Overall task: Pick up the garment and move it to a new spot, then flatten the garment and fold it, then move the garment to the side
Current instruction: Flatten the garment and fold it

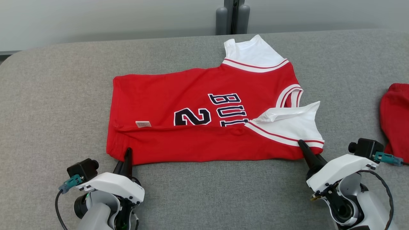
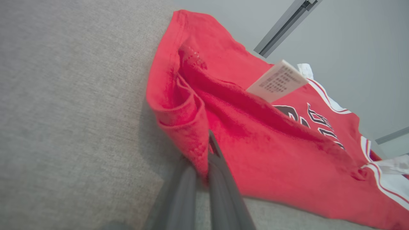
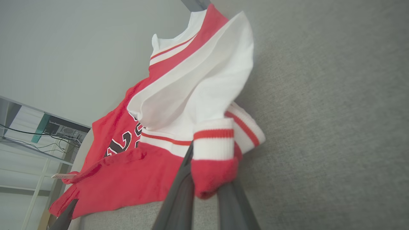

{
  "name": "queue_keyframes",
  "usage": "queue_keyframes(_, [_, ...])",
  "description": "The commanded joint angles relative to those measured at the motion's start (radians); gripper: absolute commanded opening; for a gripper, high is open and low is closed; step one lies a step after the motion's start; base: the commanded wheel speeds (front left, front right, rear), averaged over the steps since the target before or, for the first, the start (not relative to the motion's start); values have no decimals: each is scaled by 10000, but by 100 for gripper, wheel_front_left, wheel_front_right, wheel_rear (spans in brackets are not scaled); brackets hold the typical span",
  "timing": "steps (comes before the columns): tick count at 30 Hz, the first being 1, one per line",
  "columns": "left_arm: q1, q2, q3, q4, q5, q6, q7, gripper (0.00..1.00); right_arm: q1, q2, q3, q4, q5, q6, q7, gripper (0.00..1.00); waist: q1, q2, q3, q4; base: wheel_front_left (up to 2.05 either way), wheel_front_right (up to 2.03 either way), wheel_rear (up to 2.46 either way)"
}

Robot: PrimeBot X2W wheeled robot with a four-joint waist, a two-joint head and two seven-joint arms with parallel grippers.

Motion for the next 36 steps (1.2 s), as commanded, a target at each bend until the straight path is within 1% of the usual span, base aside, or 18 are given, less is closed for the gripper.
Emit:
queue_keyframes(1, [122, 106, 69, -50, 107, -12, 9, 0, 95, -122, 23, -131, -39, 2, 156, 0, 0, 0, -90, 4, 0, 0, 0])
queue_keyframes(8, [499, 152, 150, -194, 251, -13, 4, 0, 354, -339, -16, -436, -130, 2, 771, 0, 0, 0, -428, 18, 0, 0, 0])
queue_keyframes(18, [1303, 174, 73, -172, 207, -13, 3, 0, 1020, -438, -121, -547, -285, 3, 1702, 0, 0, 0, -886, 47, 0, 0, 0])
queue_keyframes(26, [2102, 222, 76, -411, 160, -10, 3, 0, 1838, -414, -300, -1080, -272, 2, 2098, 0, 0, 0, -1215, 102, 0, 0, 0])
queue_keyframes(36, [3091, 324, 32, -1024, 238, 151, 5, 0, 3039, -306, -675, -1951, -219, 2, 2717, 0, 0, 0, -1665, 258, 0, 0, 0])
